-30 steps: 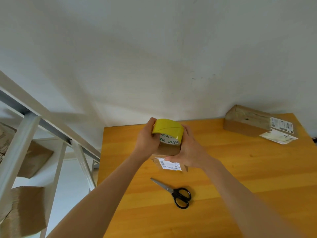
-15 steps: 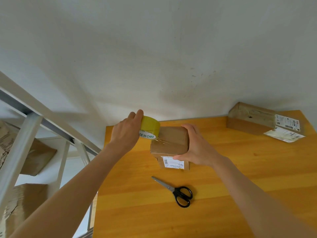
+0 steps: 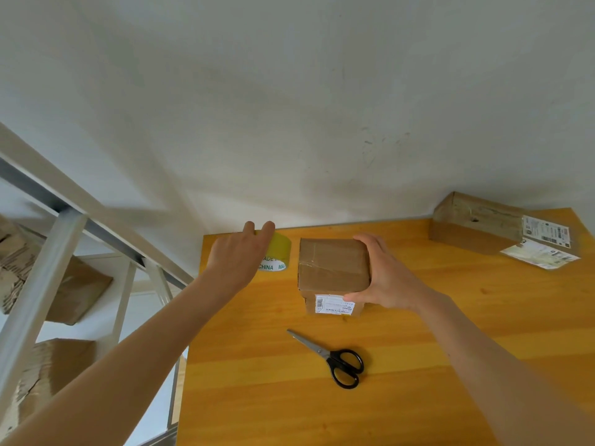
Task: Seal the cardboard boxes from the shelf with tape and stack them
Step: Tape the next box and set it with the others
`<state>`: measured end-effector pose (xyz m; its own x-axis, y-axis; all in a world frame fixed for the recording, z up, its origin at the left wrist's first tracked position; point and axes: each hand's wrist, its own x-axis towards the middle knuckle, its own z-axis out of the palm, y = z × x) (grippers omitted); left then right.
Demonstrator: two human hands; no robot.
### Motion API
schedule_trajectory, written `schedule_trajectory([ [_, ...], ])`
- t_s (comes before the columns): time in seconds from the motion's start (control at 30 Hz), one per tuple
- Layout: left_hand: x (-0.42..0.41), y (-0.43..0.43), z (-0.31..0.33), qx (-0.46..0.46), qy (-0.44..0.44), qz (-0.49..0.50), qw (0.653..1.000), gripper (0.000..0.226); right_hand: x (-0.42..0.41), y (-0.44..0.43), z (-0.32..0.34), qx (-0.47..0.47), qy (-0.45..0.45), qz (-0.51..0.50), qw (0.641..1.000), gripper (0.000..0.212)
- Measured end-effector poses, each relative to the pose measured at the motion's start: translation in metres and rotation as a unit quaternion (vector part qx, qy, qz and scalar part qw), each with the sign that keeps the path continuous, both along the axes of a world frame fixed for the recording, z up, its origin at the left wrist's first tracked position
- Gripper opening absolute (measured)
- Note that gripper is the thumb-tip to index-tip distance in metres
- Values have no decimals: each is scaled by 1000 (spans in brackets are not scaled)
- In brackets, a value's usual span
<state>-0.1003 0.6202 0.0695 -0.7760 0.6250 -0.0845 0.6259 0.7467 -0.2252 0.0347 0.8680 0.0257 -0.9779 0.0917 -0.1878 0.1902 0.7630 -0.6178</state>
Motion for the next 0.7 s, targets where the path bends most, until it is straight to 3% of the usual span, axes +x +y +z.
schedule_trajectory([
  [0.2, 13, 11, -15, -20, -4, -3, 1000, 70, 11, 10, 2, 18, -29, -9, 999, 114],
  [0.7, 20, 12, -43, 37, -46, 47, 997, 66, 5, 16, 4, 5, -45, 0, 999, 114],
])
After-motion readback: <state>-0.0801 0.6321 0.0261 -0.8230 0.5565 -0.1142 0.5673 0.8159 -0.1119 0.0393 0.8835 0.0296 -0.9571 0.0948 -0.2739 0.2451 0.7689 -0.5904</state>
